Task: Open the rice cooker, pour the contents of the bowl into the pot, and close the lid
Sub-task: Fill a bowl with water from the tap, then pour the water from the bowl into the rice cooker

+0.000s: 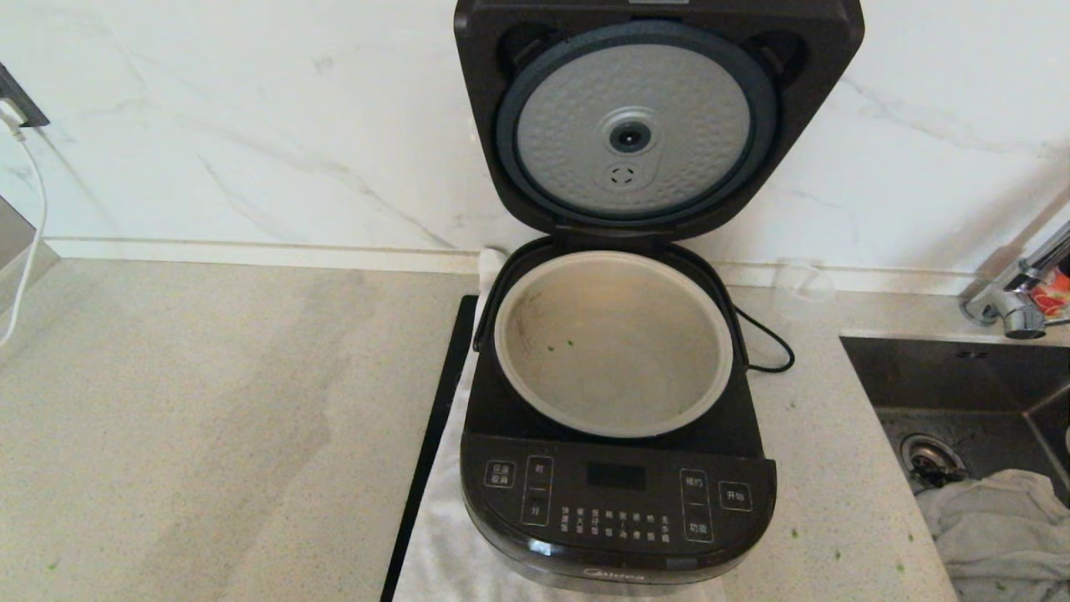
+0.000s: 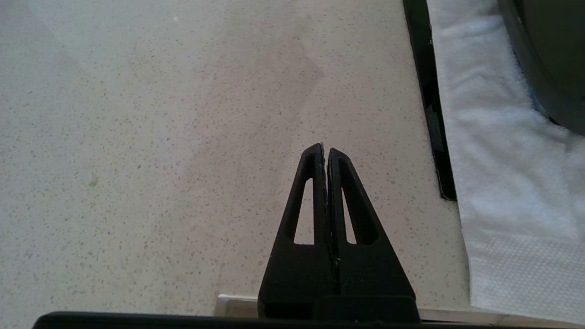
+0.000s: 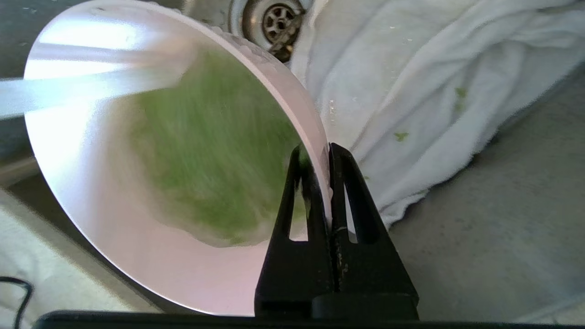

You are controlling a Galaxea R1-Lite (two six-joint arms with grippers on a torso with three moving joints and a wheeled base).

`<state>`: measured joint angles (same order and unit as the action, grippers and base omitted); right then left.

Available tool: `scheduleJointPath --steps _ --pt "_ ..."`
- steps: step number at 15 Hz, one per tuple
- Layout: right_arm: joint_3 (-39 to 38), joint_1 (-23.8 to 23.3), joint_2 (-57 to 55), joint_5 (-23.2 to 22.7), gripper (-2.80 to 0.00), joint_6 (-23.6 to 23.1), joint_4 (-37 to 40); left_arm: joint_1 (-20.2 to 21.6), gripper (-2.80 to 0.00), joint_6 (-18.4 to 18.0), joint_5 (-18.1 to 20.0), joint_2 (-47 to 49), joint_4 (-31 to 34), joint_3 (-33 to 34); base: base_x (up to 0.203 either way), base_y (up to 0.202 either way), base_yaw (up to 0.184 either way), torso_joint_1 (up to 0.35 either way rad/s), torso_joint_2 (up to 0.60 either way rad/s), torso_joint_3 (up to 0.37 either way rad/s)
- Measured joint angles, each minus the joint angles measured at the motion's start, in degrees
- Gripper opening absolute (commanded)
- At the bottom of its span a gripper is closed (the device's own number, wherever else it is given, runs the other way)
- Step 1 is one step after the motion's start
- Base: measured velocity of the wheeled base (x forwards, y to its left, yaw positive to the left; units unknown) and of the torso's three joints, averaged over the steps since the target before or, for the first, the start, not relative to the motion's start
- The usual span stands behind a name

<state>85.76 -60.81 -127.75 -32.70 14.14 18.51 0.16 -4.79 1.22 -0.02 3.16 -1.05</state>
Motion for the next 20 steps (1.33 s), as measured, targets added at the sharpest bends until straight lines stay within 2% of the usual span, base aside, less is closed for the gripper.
scheduleJointPath --steps 7,12,16,20 --pt "1.01 0.17 -0.58 -1.2 -2.8 0.16 1.47 0.0 -2.8 0.0 -0.01 0.0 -0.02 0.0 0.0 0.0 0.0 0.0 0.0 0.0" --pt "-1.12 1.16 2.54 -1.17 -2.8 -0.95 3.38 0.0 -2.8 0.0 0.01 0.0 0.0 0.0 0.0 0.0 0.0 0.0 0.0 0.0" --pt "-6.57 5.52 9.69 -1.09 -2.8 -1.3 4.01 0.0 -2.8 -0.02 -0.01 0.0 0.0 0.0 0.0 0.0 0.0 0.0 0.0 0.0" --pt "-13.48 12.59 17.9 -0.47 -2.8 -1.01 4.07 0.0 -2.8 -0.01 -0.01 0.0 0.0 0.0 0.0 0.0 0.0 0.0 0.0 0.0"
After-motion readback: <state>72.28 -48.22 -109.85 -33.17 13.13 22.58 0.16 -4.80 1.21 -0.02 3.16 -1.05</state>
